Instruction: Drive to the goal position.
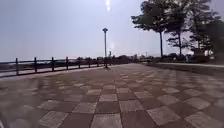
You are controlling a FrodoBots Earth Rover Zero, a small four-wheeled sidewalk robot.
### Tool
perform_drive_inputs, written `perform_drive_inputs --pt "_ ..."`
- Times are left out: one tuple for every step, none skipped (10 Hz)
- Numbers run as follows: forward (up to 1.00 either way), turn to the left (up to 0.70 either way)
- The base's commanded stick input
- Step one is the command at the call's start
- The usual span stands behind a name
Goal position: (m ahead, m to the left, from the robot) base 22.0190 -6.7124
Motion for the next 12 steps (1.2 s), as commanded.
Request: perform_drive_inputs --pt "0.91 0.01" --pt "0.91 0.01" --pt "0.91 0.01" --pt "0.91 0.01" --pt "0.91 -0.04" --pt "0.91 -0.07" --pt "0.91 -0.11" --pt "0.91 0.01" --pt "0.91 0.01" --pt "0.91 0.01" --pt "0.91 0.01" --pt "0.91 0.01"
